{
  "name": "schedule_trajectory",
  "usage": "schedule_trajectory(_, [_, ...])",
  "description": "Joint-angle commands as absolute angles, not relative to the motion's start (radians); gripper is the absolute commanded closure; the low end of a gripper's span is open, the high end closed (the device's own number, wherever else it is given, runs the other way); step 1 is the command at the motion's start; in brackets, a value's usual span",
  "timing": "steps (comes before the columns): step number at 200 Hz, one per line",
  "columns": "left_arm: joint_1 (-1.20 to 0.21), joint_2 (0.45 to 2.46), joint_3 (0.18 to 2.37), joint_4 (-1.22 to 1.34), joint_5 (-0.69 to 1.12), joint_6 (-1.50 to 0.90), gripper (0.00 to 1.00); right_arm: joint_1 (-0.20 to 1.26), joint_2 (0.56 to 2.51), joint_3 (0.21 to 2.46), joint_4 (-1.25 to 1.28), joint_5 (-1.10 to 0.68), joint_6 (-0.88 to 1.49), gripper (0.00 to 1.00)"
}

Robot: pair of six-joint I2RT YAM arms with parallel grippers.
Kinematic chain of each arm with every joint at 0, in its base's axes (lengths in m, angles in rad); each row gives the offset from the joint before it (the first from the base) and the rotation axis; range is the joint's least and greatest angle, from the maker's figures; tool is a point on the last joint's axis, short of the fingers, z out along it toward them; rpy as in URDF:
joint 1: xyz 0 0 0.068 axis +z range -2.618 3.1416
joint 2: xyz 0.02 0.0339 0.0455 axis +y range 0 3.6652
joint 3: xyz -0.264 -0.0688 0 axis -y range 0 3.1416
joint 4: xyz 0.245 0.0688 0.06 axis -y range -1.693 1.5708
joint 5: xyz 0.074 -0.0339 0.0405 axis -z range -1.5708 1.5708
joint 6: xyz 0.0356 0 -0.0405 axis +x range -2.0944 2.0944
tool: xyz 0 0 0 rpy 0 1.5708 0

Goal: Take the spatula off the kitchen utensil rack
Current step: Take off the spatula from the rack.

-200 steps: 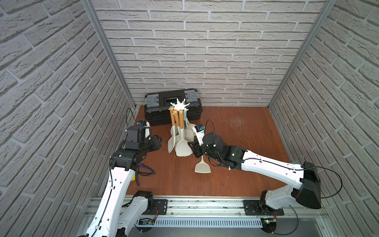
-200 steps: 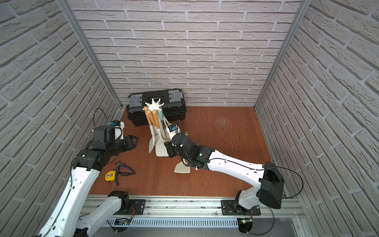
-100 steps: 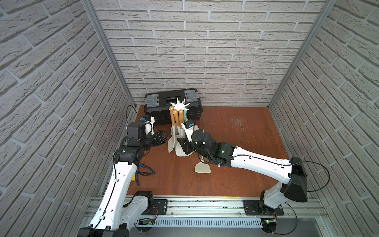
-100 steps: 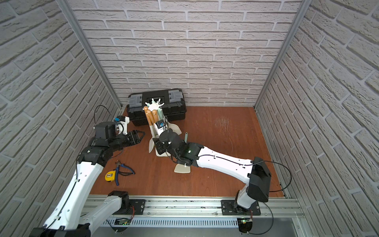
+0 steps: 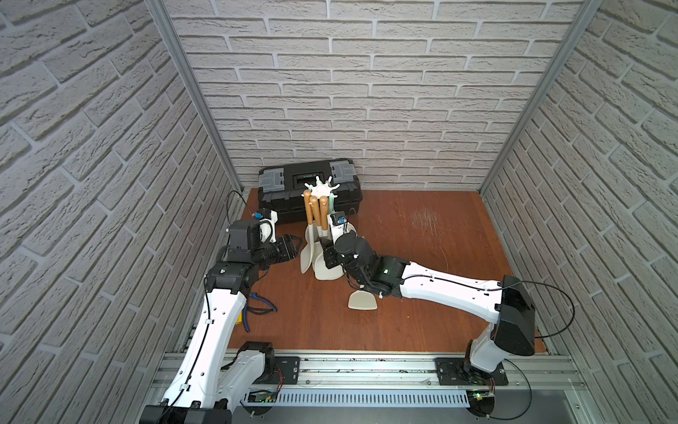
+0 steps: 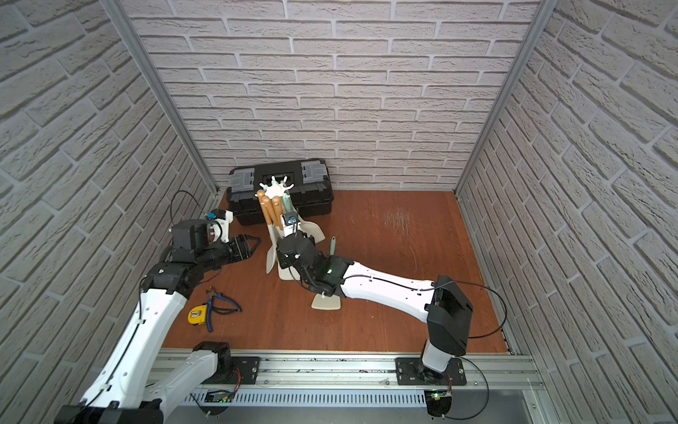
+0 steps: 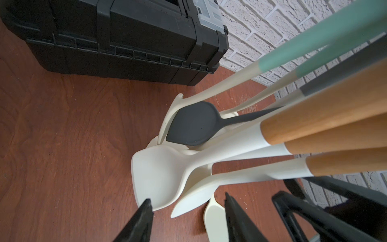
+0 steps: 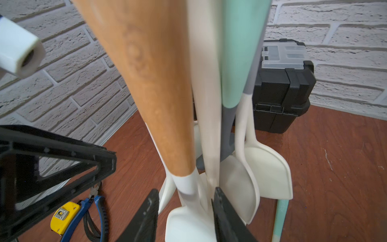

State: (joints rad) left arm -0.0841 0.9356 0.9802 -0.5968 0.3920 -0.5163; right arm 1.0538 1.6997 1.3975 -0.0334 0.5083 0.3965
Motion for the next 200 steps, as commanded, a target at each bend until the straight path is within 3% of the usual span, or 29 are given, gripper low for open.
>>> schedule_trajectory(1, [-0.075, 0.940, 0.972, -0.540, 0.412, -0.497, 0.43, 1.052, 1.723, 1.426, 0.042, 0.533, 0.402, 0.56])
schedule_trajectory(37, [-0.074, 0.951, 0.970, -0.535, 0.422, -0.486, 0.43, 1.052, 1.759, 1.443, 0.051, 0.554, 0.377, 0.59])
schedule_trajectory(105, [-0.073, 0.956, 0.948, -0.525, 0.424, -0.480, 0.42, 1.051, 1.750, 1.420, 0.059, 0.571, 0.355, 0.97])
schedule_trajectory(166, [-0.072, 0.962, 0.956, -0.531, 0.423, -0.475, 0.41, 1.051, 1.693, 1.356, 0.082, 0.560, 0.344, 0.97])
schedule_trajectory(200, [-0.072, 0.953, 0.954, -0.537, 0.421, -0.476, 0.41, 1.045, 1.642, 1.305, 0.118, 0.446, 0.312, 0.97])
